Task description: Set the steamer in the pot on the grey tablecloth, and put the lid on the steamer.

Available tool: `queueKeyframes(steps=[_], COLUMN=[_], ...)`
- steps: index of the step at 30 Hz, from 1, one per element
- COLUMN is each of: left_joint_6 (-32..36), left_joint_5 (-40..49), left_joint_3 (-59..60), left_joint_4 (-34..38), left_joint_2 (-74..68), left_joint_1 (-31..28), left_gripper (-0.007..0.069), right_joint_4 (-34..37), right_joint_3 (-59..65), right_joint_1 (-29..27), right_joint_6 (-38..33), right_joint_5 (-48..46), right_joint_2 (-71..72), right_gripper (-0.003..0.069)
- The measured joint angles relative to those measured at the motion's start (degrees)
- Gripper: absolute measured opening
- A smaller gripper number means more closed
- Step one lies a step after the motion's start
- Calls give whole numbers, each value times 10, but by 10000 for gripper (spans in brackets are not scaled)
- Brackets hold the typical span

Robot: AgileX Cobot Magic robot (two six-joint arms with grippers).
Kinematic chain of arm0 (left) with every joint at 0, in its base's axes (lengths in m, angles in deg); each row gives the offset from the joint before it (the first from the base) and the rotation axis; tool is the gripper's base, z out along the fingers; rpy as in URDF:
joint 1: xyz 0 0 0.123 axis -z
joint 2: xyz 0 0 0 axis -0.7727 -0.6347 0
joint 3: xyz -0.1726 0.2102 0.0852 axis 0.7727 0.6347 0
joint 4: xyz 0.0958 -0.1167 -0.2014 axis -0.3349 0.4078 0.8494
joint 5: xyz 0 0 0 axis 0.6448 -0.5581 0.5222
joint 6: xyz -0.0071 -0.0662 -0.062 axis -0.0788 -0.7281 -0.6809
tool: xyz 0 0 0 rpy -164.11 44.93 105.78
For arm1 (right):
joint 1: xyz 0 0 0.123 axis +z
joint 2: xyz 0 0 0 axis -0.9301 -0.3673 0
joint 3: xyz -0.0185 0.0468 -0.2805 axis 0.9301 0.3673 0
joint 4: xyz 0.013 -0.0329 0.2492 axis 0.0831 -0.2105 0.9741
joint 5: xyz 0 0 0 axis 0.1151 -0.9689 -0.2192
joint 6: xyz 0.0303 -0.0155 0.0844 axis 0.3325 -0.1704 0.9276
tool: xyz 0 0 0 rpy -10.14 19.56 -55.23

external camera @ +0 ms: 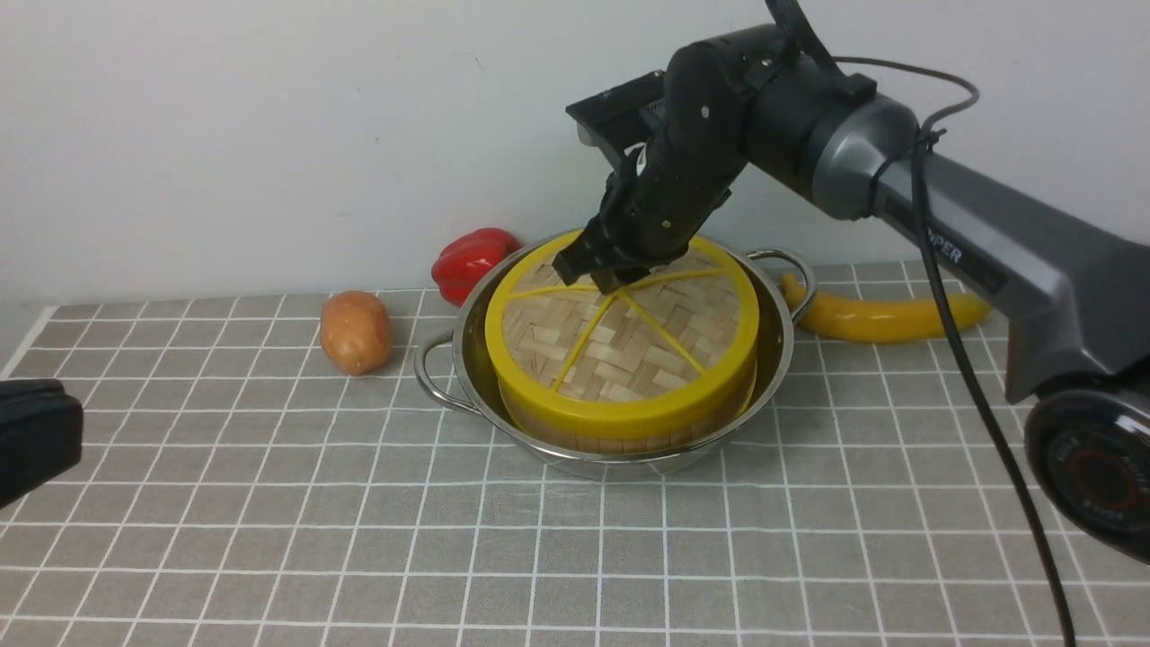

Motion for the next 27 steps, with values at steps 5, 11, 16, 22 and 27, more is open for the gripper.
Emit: queueKeyframes(steps=[5, 11, 16, 22, 27], left_joint_6=[0, 0, 0, 0, 0], left_joint_5=[2, 6, 18, 21, 21], left_joint_3=[0, 0, 0, 0, 0], left_joint_4=[0, 0, 0, -1, -38], left_joint_2=[0, 0, 0, 0, 0], left_joint_1=[0, 0, 0, 0, 0], left_gripper=[-14, -8, -8, -8, -8], right_joint_4=[0, 5, 8, 8, 9], right_joint_3=[-3, -3, -3, -3, -3], right_joint_1=[0, 0, 0, 0, -7], right_joint_6=[1, 1, 1, 2, 4], right_joint_5=[-4, -6, -7, -9, -35], right_joint_2=[-1, -1, -1, 19, 94], right_gripper=[150, 256, 379, 478, 488])
